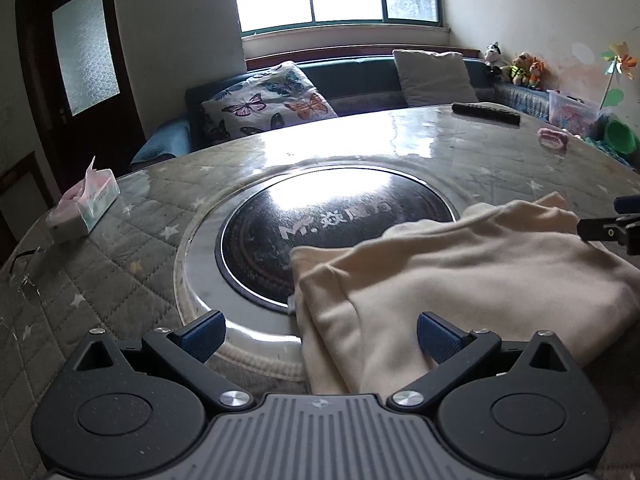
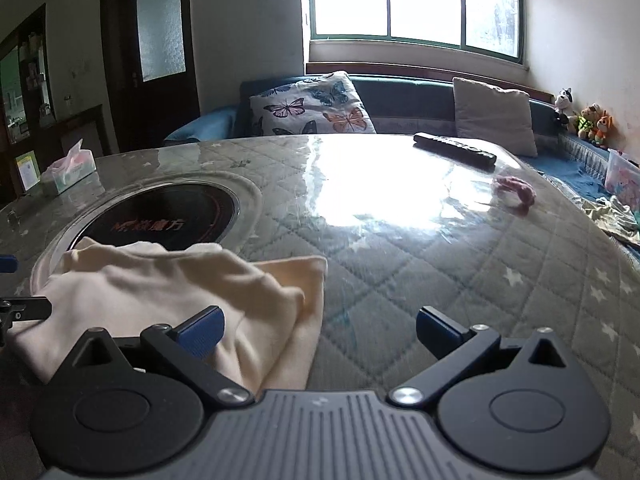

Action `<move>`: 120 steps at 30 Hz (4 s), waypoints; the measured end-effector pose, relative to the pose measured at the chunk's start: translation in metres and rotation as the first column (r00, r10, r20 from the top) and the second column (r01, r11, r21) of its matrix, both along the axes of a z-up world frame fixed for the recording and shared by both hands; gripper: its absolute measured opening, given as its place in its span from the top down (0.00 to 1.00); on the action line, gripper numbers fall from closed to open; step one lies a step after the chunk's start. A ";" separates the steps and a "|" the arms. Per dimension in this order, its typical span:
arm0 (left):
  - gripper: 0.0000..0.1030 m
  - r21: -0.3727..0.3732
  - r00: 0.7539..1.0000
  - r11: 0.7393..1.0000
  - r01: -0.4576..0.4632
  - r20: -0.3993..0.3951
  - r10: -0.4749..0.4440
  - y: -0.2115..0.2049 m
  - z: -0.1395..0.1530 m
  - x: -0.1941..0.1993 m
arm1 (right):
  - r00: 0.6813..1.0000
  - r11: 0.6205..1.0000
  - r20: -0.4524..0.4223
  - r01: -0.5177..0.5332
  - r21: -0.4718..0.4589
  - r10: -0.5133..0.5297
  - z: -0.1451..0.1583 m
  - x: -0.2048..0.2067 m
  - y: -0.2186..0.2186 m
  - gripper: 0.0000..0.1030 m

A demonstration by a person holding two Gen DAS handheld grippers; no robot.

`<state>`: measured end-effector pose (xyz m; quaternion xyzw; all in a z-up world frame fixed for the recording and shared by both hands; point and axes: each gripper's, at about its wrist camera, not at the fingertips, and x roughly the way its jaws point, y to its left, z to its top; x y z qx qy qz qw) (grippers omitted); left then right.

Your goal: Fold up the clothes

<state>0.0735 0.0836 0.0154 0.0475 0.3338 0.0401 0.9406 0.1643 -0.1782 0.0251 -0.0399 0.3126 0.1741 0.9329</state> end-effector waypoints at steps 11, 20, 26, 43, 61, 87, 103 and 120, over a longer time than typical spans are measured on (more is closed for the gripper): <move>0.00 -0.027 0.996 0.997 -0.077 -0.048 0.076 0.021 -0.003 0.033 | 0.998 0.997 -0.043 0.052 -0.055 -0.055 -0.013 0.036 0.005 0.00; 0.00 -0.017 0.991 0.994 -0.111 -0.079 0.110 0.032 -0.010 0.051 | 0.998 0.997 -0.042 0.045 -0.058 -0.047 -0.015 0.042 0.008 0.00; 0.00 -0.034 0.991 0.993 -0.111 -0.078 0.108 0.034 -0.007 0.049 | 1.000 0.999 -0.007 0.015 -0.052 -0.015 -0.004 0.034 0.008 0.00; 0.00 -0.136 0.985 0.976 -0.169 -0.070 0.161 0.056 0.006 0.021 | 0.937 0.935 0.041 -0.342 -0.093 0.347 0.024 -0.044 0.078 0.01; 0.26 -0.404 0.976 0.890 -0.213 -0.131 0.174 0.084 0.007 0.005 | 0.731 0.714 0.045 -0.649 -0.262 0.681 0.015 -0.109 0.178 0.32; 0.30 -0.726 0.950 0.614 -0.309 -0.262 0.169 0.078 0.004 0.004 | 0.757 0.765 0.118 -0.627 -0.147 0.643 0.041 -0.108 0.148 0.97; 0.22 -0.716 0.948 0.622 -0.318 -0.251 0.196 0.093 0.008 -0.005 | 0.703 0.686 0.067 -0.662 -0.303 0.708 -0.001 -0.111 0.190 0.76; 0.60 -0.877 0.953 0.379 -0.295 -0.300 0.046 0.086 -0.023 0.005 | 0.745 0.763 0.165 -0.630 -0.144 0.646 0.035 -0.108 0.150 0.92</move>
